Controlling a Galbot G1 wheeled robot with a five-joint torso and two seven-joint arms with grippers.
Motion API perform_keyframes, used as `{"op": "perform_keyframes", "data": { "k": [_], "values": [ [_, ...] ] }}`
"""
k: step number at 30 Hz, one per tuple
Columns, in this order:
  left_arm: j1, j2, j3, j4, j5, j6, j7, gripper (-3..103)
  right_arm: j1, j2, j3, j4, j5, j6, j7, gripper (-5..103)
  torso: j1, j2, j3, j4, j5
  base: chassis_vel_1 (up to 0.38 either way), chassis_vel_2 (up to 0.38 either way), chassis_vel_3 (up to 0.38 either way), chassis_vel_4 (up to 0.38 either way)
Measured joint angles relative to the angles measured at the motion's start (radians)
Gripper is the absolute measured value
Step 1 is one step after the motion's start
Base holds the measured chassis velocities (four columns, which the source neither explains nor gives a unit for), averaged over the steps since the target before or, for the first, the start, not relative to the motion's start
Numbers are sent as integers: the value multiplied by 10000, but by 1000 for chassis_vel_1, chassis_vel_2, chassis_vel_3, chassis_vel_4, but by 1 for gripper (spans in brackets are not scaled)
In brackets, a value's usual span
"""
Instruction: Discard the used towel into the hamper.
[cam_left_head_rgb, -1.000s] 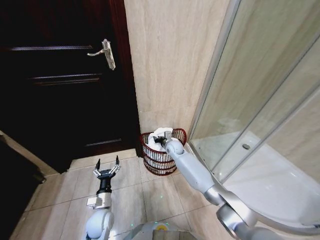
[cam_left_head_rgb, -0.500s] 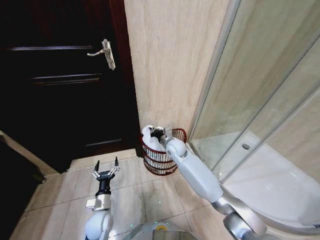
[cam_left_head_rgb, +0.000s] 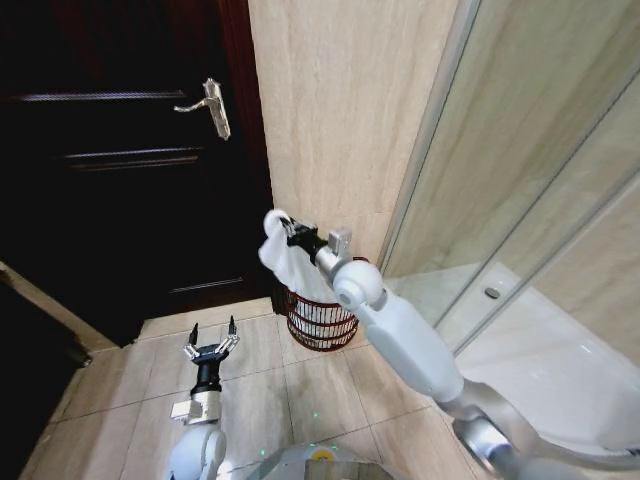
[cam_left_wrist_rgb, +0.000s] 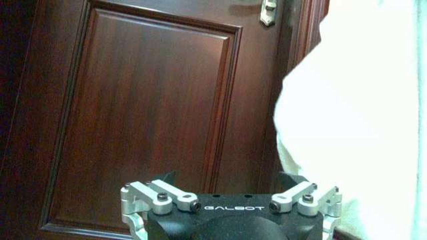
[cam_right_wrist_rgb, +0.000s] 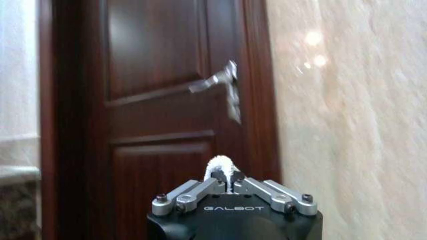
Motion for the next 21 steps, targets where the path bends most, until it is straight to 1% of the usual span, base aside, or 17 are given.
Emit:
{"op": "perform_keyframes", "data": {
  "k": [5,9,10,12,15,18,21],
  "values": [
    [-22,-30,20,3,22,0,1,100,-35,18,-235,-263,78,141,-115,2,0,0,0,0,0,0,0,0,0],
    [-40,-39,22,4,34,0,2,100,-607,90,-360,-1390,-163,416,-256,2,0,0,0,0,3,0,0,0,0],
    [-40,-39,22,4,34,0,2,100,-607,90,-360,-1390,-163,416,-256,2,0,0,0,0,3,0,0,0,0],
    [-41,-37,24,5,35,0,3,100,-813,168,-364,-2140,-381,631,-380,2,0,0,0,-1,1,0,0,0,0],
    [-44,-31,30,9,37,0,7,100,-850,288,-275,-2650,-435,746,-391,2,0,-1,2,-1,2,0,0,0,0],
    [-41,-19,38,12,38,0,13,100,-747,392,-132,-2896,-374,783,-344,2,0,-1,1,-1,2,0,0,0,0],
    [-37,-10,38,12,32,-6,15,100,-388,382,-92,-2695,57,655,-121,2,0,0,1,0,0,0,0,0,0]
  ]
}}
